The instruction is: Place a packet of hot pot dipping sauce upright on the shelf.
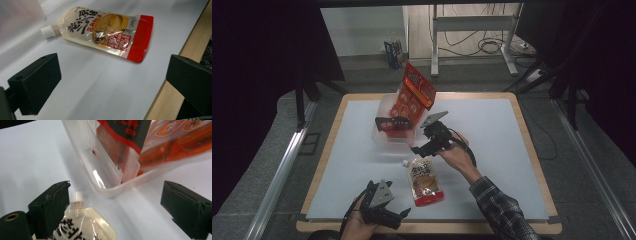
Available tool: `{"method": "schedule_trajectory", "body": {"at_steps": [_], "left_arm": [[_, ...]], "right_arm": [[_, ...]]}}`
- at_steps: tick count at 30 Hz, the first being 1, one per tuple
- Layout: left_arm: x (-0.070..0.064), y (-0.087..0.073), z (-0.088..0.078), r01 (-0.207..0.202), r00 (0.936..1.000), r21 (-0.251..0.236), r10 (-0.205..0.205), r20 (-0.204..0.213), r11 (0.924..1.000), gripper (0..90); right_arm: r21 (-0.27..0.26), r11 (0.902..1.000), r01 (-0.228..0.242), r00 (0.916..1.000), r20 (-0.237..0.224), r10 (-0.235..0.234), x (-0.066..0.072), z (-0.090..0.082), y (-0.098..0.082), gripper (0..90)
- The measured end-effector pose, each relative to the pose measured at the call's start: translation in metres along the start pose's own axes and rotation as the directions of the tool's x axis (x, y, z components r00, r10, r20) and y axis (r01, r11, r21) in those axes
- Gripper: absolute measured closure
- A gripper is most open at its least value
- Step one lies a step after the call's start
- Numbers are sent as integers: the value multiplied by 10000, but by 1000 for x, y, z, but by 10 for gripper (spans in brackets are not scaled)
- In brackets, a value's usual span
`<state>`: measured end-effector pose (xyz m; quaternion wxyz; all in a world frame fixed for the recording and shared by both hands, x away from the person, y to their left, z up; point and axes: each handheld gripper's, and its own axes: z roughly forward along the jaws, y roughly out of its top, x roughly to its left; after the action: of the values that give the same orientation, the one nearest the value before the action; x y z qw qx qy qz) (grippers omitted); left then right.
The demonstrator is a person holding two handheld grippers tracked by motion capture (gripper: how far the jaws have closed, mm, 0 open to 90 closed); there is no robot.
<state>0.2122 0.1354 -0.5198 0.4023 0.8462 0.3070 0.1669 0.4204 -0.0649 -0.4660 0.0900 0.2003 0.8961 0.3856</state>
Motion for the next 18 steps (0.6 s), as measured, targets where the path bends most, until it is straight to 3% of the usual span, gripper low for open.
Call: {"method": "schedule_trajectory", "body": {"at_steps": [6,12,18], "left_arm": [[0,0,0,67,9999,-3,-67,77,10000,5],[3,0,0,243,9996,3,-243,114,9997,12],[8,-1,-2,480,9988,-111,-479,135,9988,14]], "right_arm": [[-146,9996,-229,9995,-198,226,1,-11,-14,5],[-687,9962,-533,9986,-5,534,2,-23,-29,0],[-648,9934,-942,9955,-120,937,2,-34,-44,0]]}}
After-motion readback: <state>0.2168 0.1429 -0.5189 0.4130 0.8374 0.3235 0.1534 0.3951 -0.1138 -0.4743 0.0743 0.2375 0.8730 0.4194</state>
